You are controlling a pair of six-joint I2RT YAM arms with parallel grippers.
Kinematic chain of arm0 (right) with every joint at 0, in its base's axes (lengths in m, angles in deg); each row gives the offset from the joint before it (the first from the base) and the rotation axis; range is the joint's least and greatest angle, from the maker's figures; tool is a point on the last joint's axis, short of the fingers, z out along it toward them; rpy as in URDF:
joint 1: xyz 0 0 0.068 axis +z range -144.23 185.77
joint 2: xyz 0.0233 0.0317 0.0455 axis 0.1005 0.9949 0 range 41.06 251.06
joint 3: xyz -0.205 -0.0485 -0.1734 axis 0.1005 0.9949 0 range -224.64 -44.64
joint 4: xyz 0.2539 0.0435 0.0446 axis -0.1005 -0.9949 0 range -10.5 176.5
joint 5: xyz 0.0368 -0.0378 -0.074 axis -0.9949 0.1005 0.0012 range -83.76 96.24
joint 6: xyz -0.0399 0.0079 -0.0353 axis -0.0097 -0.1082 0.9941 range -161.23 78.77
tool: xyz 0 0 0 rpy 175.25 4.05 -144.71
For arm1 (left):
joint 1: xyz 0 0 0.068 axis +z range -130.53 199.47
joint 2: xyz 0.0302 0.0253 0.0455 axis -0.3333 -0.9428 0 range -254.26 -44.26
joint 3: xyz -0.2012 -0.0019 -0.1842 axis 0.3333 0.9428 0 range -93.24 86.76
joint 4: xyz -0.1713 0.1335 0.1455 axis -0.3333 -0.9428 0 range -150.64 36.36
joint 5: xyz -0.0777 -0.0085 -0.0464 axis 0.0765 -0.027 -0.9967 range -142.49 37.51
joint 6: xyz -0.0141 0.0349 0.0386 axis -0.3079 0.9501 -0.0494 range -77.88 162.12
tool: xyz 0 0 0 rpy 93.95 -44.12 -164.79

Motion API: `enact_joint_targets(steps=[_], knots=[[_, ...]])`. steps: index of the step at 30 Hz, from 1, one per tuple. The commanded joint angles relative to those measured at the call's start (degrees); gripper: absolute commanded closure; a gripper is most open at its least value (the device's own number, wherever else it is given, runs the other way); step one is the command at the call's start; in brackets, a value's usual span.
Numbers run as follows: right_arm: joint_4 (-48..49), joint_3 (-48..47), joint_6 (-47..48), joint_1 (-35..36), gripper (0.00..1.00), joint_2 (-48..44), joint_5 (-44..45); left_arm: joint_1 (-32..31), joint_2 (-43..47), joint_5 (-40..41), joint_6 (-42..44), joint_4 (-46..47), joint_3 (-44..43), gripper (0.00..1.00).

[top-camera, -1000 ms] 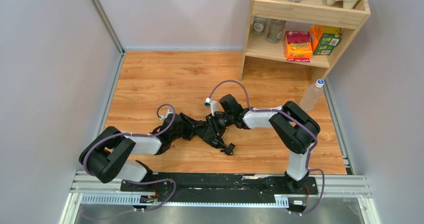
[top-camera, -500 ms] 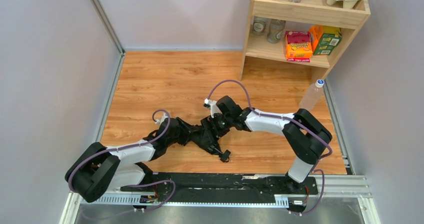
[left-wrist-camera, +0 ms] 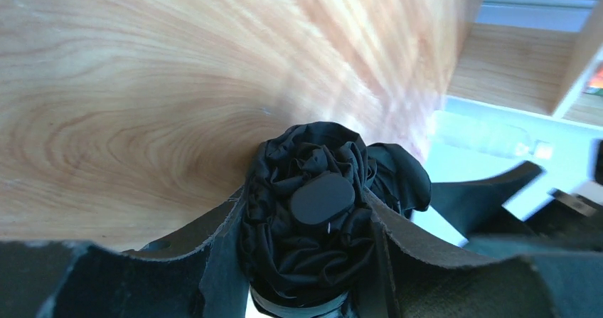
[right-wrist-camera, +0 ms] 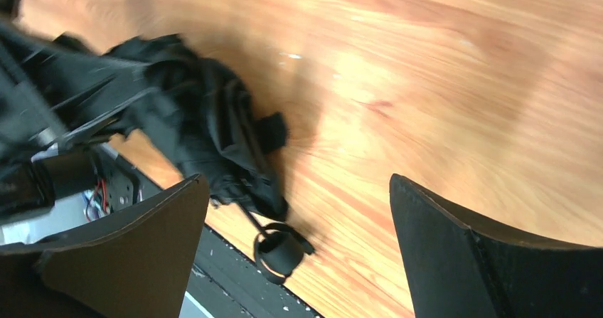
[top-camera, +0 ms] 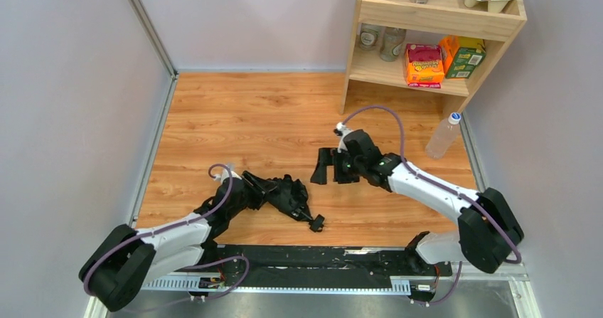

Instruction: Put away the umbrella

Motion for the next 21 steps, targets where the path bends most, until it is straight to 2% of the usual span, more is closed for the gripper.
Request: enact_joint_targets(steps=[1, 4, 10, 14, 18, 21], knots=[[-2.17, 5.19, -9.19, -4.85, 0.0, -7.12, 3.65, 0.04, 8.52, 1.7, 1.59, 4.04, 0.45, 1.0], [-1.73, 7.31, -14.81, -8.72, 0.0, -10.55, 1.2, 0.39, 15.54, 1.78, 1.68, 0.98, -1.57, 1.0], [5.73, 11.96, -30.96, -9.96, 0.0, -15.13, -3.9, 1.45, 22.59, 1.52, -0.6, -3.51, -6.49, 1.0], [13.53, 16.18, -43.63, -10.14, 0.02, -16.19, -6.88, 1.89, 22.16, 0.39, -1.39, -0.89, -10.0, 1.0], [20.49, 19.52, -49.44, -10.23, 0.05, -15.05, -10.05, 1.98, 20.05, -0.32, -1.23, 3.68, -13.08, 1.0], [32.6, 24.87, -61.9, -9.27, 0.12, -12.42, -13.74, 1.98, 18.99, 0.03, 0.53, 8.68, -14.58, 1.0]])
